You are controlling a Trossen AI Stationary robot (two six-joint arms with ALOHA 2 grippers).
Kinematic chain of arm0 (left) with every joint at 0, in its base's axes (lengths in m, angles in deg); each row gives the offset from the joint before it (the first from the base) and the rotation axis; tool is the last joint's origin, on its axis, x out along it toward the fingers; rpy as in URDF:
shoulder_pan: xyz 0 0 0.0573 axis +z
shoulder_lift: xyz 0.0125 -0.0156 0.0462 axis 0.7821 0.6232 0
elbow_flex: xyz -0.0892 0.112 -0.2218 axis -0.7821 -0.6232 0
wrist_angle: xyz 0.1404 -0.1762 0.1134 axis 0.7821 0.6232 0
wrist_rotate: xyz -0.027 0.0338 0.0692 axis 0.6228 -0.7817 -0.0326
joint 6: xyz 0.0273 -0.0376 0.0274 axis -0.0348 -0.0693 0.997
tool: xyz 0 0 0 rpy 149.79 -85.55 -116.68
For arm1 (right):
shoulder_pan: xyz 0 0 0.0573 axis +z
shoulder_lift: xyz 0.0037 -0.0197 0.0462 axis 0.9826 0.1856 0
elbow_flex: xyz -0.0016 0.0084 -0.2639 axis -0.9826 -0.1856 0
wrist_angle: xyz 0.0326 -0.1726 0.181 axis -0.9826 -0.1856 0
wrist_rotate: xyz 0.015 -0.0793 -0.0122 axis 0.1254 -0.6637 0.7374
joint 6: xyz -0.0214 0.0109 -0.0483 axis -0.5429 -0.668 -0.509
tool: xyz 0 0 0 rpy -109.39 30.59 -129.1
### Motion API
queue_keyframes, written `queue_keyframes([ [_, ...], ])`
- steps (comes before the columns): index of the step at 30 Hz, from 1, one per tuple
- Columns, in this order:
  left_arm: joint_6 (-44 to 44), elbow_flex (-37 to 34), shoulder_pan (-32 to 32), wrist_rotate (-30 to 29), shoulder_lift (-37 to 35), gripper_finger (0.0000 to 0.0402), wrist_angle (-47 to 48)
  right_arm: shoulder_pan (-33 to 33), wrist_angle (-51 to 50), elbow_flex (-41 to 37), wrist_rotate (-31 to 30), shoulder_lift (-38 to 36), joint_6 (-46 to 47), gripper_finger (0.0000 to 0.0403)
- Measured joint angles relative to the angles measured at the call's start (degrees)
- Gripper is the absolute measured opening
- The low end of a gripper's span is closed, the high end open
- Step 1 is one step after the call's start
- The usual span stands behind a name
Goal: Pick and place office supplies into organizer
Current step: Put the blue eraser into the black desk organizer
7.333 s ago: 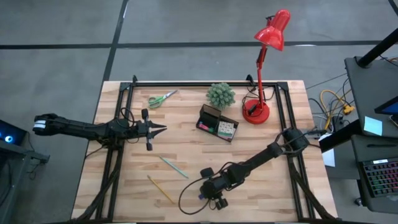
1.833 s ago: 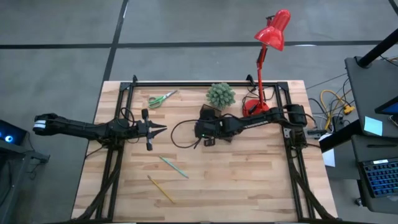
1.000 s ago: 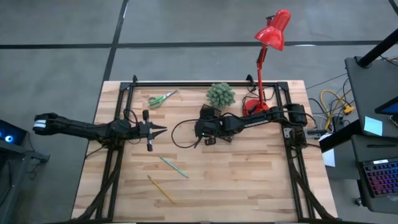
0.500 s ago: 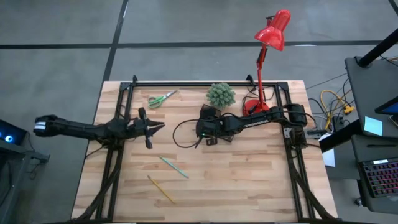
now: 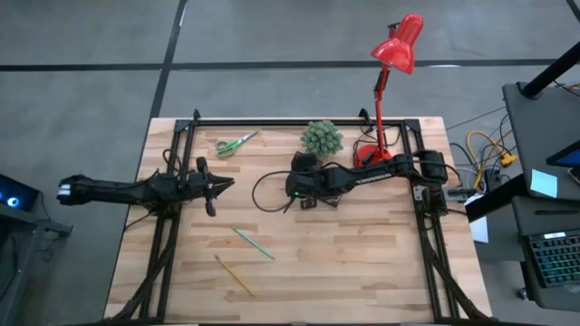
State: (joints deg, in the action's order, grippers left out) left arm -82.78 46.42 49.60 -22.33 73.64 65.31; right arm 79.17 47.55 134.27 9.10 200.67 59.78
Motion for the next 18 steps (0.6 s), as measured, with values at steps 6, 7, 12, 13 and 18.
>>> queue_keyframes([
  [6,0.00,0.00,0.00,-0.01,-0.89,0.0026,-0.07,-0.05,0.03,0.00,-0.04,-0.46,0.00,0.0070],
  [7,0.00,0.00,0.00,0.00,-0.80,0.0026,-0.06,-0.05,0.04,0.00,-0.04,-0.64,0.04,0.0070],
  [12,0.00,0.00,0.00,0.01,-0.67,0.0026,-0.04,-0.05,0.04,0.00,-0.04,-0.85,0.33,0.0070],
  [13,0.00,0.00,0.00,0.01,-0.69,0.0026,-0.03,-0.05,0.04,0.00,-0.03,-0.85,0.32,0.0070],
  [18,0.02,0.00,0.00,0.01,-0.80,0.0026,-0.05,-0.03,0.02,0.00,-0.02,-0.96,0.35,0.0070],
])
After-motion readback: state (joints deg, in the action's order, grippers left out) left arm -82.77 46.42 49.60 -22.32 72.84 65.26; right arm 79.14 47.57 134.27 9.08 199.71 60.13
